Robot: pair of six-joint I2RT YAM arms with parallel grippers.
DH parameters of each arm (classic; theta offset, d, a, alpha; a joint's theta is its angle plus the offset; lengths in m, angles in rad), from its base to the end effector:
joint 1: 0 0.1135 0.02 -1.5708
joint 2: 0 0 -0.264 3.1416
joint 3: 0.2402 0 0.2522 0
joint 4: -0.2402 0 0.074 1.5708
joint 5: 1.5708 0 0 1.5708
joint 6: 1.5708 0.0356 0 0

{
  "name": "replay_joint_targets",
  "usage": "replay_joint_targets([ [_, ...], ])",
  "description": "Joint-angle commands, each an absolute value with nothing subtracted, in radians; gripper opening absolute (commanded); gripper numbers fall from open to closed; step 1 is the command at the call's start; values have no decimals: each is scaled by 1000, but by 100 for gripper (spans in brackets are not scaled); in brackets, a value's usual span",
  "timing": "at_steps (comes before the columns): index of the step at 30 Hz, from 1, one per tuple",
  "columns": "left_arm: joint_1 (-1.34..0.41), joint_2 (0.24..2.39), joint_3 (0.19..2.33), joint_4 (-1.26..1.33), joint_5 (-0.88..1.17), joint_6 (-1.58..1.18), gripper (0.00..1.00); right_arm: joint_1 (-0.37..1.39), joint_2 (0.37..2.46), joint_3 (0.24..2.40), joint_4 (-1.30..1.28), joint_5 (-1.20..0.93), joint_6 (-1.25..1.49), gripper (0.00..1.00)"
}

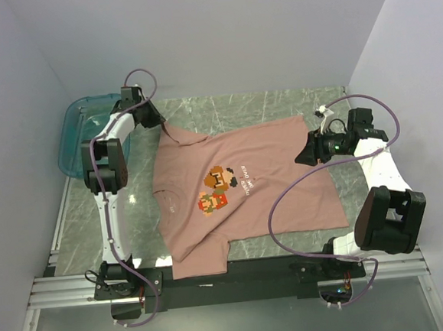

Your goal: Fold and stack the t-shirts

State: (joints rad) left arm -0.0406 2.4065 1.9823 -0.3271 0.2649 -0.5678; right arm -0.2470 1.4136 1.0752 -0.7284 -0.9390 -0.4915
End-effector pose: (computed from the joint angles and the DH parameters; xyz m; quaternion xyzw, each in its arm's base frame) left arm 0.5421 -0.0314 0.1704 -0.1861 0.8915 -0.2339 0.3405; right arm 0.2742 -0.0395 0.2663 -0.2173 0.8434 0.3284 0.3655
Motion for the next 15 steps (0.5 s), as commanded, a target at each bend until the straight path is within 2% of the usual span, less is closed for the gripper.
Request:
replay_joint_targets([
  [1,-3,2398,1986,-213,386,-701,24,-255,1419,1111,-733,-950,-502,56],
  [5,21,2433,2006,-164,455,-775,21,-255,1420,1111,-735,-948,-505,56],
  [11,25,2460,2031,-107,523,-859,27,-256,1425,1112,-738,-948,-506,56],
  [15,20,2403,2016,-158,506,-772,31,-256,1420,1112,-739,-945,-509,56],
])
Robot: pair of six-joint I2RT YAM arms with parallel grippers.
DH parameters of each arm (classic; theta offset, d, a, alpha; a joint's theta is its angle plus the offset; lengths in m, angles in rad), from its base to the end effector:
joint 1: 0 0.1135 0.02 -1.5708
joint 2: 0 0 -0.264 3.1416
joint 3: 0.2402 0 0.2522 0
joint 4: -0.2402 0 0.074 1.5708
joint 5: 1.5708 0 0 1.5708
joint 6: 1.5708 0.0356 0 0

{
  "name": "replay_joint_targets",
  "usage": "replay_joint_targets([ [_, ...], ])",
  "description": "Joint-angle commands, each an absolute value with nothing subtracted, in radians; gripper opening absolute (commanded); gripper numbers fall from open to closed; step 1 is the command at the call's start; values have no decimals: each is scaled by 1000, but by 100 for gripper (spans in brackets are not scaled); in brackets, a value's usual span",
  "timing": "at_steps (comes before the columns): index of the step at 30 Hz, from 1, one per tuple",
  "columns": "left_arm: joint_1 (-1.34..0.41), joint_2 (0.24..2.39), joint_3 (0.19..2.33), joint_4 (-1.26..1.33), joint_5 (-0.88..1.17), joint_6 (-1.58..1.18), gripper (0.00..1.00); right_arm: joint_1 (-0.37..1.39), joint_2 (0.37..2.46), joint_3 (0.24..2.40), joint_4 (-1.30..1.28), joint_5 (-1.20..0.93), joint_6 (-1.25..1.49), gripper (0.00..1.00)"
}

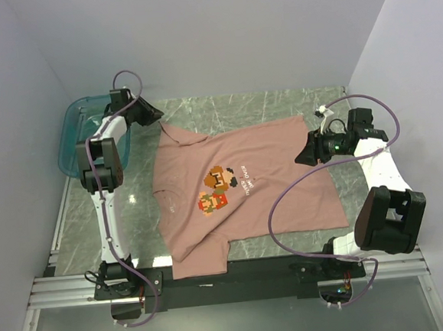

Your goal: Fold and stack the t-shirts

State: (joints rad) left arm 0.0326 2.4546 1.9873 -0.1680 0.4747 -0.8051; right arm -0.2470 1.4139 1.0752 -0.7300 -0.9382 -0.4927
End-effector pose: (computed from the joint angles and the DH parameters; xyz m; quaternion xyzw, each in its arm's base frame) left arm 0.5551 0.0018 0.1614 -0.2560 0.8357 -0.3595 0.3269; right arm 0.2741 -0.0395 0.2661 -0.2173 0.8437 0.3282 0.3649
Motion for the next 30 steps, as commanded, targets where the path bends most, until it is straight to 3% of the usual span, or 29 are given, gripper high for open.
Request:
replay_joint_targets([
  [1,15,2386,2014,-184,491,-696,32,-255,1420,1112,-739,-945,-509,56],
  [6,-26,2217,1875,-296,417,-499,40,-255,1425,1114,-742,-948,-514,56],
  [13,-83,2068,1677,-359,333,-419,41,-255,1424,1112,-742,-951,-512,56],
  [30,-186,2108,1646,-374,226,-434,41,-255,1417,1114,-752,-959,-522,56],
])
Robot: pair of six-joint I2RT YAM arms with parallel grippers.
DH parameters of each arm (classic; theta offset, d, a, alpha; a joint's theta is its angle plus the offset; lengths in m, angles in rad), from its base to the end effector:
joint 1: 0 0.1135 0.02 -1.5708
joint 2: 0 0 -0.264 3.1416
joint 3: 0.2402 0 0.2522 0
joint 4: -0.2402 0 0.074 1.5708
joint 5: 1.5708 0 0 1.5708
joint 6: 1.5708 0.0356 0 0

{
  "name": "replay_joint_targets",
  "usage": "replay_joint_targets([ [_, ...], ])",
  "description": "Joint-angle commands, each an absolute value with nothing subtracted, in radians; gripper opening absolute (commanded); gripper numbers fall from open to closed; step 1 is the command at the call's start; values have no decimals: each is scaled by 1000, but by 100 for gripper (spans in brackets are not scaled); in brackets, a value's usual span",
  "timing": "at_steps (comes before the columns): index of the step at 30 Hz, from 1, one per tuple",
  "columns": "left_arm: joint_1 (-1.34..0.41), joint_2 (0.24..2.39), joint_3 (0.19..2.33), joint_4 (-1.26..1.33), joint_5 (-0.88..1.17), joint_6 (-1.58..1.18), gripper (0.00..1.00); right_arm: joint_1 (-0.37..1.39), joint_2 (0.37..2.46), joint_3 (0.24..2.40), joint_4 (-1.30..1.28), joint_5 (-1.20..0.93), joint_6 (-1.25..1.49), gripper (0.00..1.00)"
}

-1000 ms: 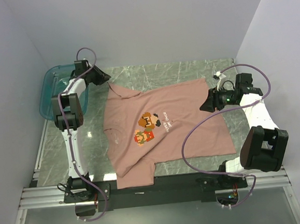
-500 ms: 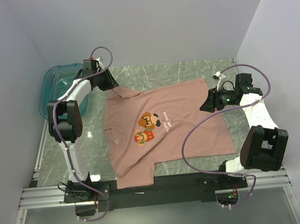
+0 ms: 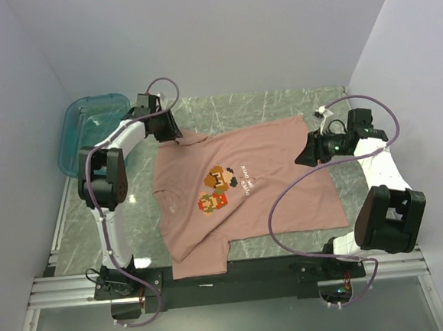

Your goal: Fold and stack the t-shirts

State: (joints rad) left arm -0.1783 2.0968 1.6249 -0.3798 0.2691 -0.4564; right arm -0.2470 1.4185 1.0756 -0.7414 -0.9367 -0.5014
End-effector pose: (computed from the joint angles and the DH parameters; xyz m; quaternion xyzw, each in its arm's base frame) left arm 0.4602 -0.0926 0.2024 -0.0818 0.9252 -0.2281 0.2921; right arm 0.2739 -0.0395 0.2645 -0.2177 0.8453 0.3292 0.3602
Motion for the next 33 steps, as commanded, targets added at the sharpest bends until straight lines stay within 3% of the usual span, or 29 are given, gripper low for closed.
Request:
replay_joint_targets([
  [1,-187,2112,1652,-380,221,-433,41,-255,1417,1114,-752,-959,-522,56],
  [16,-195,2197,1713,-406,232,-423,36,-255,1417,1114,-753,-959,-522,56],
  [22,-196,2207,1723,-405,242,-425,25,-255,1419,1114,-753,-959,-522,56],
  [29,-196,2221,1749,-411,264,-422,0,-255,1417,1115,-756,-960,-523,56],
  [33,-193,2233,1795,-402,281,-440,1,-255,1420,1115,-756,-960,-525,56],
])
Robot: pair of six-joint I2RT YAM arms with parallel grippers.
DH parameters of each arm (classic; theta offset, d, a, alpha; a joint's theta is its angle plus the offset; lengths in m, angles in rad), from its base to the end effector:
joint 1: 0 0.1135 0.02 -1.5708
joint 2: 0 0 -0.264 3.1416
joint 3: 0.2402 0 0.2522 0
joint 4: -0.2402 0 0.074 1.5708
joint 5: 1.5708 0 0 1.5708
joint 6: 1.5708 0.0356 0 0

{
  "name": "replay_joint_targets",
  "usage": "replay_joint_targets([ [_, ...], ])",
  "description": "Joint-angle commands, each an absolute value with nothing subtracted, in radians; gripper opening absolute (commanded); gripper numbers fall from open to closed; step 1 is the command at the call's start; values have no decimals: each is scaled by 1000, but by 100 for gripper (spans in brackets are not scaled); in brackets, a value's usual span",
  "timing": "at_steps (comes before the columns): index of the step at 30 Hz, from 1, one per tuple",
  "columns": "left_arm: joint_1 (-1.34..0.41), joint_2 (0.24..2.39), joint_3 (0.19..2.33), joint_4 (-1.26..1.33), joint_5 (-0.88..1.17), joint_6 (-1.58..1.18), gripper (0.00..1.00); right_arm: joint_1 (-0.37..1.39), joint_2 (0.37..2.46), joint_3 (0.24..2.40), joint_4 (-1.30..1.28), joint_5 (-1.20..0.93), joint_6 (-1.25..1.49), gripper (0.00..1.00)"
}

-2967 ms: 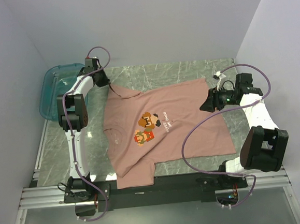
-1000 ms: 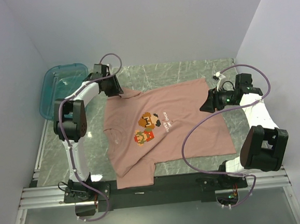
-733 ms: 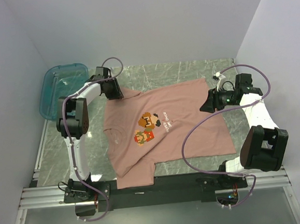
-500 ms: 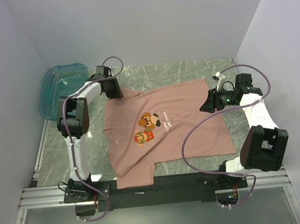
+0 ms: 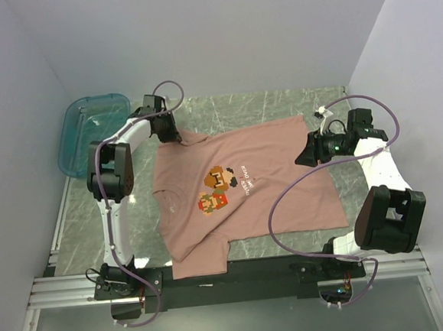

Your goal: Fold and stack the t-shirts

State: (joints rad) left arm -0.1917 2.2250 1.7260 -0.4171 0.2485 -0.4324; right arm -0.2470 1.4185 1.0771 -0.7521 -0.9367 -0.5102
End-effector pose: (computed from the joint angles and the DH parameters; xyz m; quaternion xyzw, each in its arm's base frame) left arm 0.4799 -0.1021 0.1724 -0.0732 0.9376 -0.2096 0.2676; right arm 0.2732 -0.0393 0.2645 -0.2196 0.8455 0.3296 0.3581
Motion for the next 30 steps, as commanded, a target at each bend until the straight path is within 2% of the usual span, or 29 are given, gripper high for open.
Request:
replay_joint_targets([
  [1,-187,2238,1807,-402,291,-448,0,-255,1419,1115,-756,-960,-525,56],
  [15,-127,2483,2117,-298,474,-632,0,-255,1434,1124,-776,-965,-545,56],
  [22,-103,2545,2164,-147,523,-702,2,-255,1447,1127,-784,-968,-551,56],
  [25,-101,2559,2181,-85,531,-741,24,-255,1450,1127,-785,-968,-551,56],
  [26,-100,2565,2187,-75,537,-750,39,-255,1453,1127,-787,-968,-549,56],
  [29,-98,2562,2194,-20,560,-787,53,-255,1448,1127,-784,-966,-549,56],
  [30,-98,2559,2191,-8,563,-788,54,-256,1450,1126,-784,-966,-548,56],
])
